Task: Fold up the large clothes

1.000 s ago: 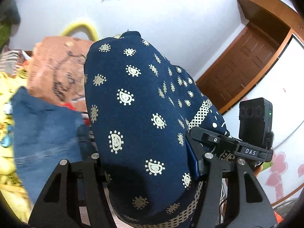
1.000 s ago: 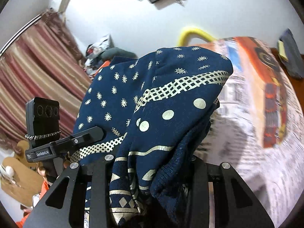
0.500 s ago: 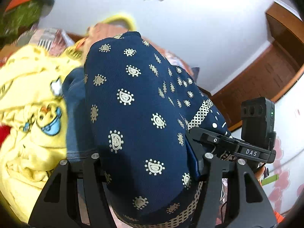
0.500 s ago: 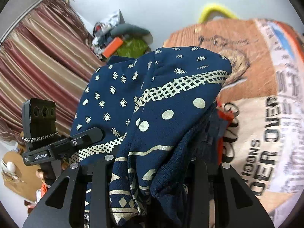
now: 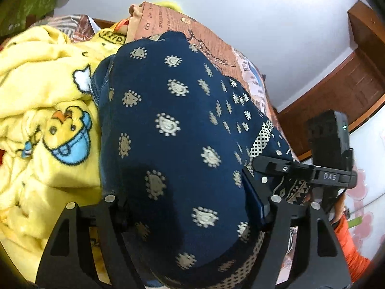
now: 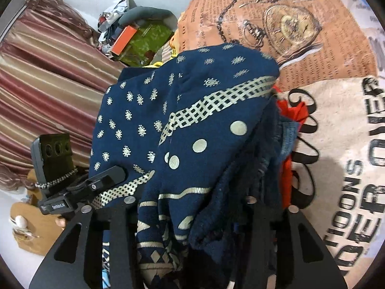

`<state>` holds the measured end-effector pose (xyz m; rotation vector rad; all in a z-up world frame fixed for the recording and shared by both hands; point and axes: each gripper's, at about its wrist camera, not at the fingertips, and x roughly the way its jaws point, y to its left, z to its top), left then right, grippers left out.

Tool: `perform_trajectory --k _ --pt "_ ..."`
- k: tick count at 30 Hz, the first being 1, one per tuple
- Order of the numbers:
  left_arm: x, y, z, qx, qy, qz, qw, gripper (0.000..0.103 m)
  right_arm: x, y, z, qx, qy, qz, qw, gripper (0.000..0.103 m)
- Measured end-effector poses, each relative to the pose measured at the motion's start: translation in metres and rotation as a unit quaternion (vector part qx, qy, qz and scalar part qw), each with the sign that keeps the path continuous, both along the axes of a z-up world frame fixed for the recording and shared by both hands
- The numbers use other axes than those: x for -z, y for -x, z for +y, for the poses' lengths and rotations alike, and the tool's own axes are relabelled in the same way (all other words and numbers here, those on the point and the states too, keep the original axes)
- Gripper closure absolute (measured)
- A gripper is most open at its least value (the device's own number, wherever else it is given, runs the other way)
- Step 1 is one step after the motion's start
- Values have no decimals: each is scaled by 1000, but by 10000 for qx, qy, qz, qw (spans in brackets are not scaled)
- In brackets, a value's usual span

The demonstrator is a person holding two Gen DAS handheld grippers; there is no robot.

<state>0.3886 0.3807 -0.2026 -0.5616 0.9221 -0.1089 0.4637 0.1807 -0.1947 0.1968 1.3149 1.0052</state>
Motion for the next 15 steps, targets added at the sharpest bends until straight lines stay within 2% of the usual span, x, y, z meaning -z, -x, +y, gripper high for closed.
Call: perform_trajectory --k 3,5,8,11,12,15 --pt "-15 10 -15 49 -584 70 9983 29 -20 14 -8 13 276 -471 9985 53" --pt "-23 16 -22 22 -832 112 9965 29 -27 20 -11 13 431 -755 9962 53" --pt "-35 29 -30 -98 -1166 105 9931 29 -43 36 -16 22 671 -1352 9885 53" --pt "-47 45 -39 -235 -1564 -73 9874 29 -59 52 -20 33 798 -1983 9769 53" --pt "-50 51 -43 -263 -1702 -147 9849 29 -66 60 -22 42 776 -2236 9716 51" --pt "-55 66 -57 -183 -1993 -319 9793 26 -72 70 -21 34 675 -2466 9667 34"
